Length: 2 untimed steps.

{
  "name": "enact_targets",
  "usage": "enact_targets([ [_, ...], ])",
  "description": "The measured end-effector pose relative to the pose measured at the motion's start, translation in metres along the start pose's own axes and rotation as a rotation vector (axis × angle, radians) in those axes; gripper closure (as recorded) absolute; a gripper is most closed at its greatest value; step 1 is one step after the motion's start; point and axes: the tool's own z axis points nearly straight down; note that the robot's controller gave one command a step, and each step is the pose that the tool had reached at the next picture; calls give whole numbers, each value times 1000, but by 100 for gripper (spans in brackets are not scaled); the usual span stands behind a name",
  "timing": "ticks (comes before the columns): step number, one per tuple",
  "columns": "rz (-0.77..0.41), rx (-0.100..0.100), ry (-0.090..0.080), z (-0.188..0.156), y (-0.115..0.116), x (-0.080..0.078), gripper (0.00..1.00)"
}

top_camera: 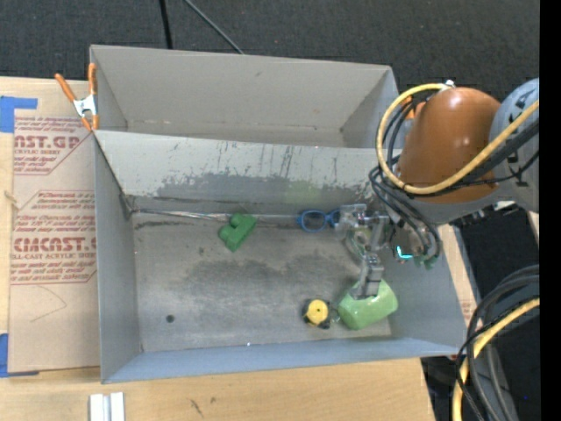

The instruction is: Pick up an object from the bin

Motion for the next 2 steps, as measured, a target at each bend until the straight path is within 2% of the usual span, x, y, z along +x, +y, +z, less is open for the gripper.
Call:
enact_targets([
  [1,-280,-1,-2,120,-31,27,0],
  [2,-158,0,-18,124,8,35,0],
])
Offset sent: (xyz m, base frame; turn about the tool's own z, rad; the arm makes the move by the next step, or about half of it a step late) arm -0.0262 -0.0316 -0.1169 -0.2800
